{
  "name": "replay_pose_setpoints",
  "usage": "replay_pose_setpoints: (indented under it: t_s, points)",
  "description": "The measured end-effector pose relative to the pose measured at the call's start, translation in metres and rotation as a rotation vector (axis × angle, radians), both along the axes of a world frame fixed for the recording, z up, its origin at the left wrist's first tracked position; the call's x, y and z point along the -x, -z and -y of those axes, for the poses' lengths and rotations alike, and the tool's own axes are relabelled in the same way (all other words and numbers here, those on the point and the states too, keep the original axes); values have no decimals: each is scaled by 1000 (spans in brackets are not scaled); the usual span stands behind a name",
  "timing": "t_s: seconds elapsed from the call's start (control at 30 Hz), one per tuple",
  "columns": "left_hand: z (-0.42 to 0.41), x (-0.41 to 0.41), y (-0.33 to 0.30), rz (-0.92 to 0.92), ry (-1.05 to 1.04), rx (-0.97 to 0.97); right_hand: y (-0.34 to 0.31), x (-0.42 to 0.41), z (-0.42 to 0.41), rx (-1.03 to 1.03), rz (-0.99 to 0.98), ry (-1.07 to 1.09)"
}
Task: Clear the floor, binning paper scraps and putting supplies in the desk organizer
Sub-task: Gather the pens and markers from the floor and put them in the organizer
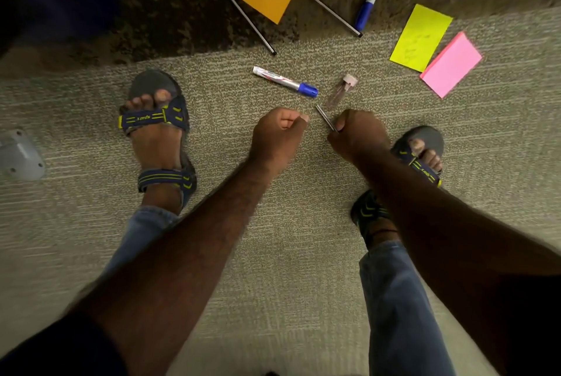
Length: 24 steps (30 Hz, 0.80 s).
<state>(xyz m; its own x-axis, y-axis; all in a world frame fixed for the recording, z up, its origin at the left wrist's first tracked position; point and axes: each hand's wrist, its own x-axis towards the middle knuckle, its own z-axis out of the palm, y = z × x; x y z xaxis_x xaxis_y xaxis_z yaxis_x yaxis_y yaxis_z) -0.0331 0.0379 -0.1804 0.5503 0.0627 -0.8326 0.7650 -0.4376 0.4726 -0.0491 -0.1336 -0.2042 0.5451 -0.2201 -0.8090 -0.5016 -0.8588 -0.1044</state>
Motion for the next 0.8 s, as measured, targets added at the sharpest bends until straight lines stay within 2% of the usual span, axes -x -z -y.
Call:
replay_pose_setpoints:
  t_s: [0.13, 0.3, 0.4, 0.57, 0.67, 0.8]
  points:
    - [-5, -7, -2, -65, -32, -24, -11, -16, -13, -109, 13, -2]
    - [-15, -20, -7, -123, -92, 42, -29, -52, -49, -327, 78, 30]
    - [-24, -28, -8, -124, -333, 170, -35, -74, -73, -409, 119, 10]
    - [-45, -51, 2, -19, -491, 79, -34, -104, -97, -487, 192, 17]
    - [-57, -63, 7, 13, -596, 89, -25, -119, -102, -433, 279, 51]
    - [-67, -74, 12, 16, -663, 131, -2, -136, -104, -188, 400, 50]
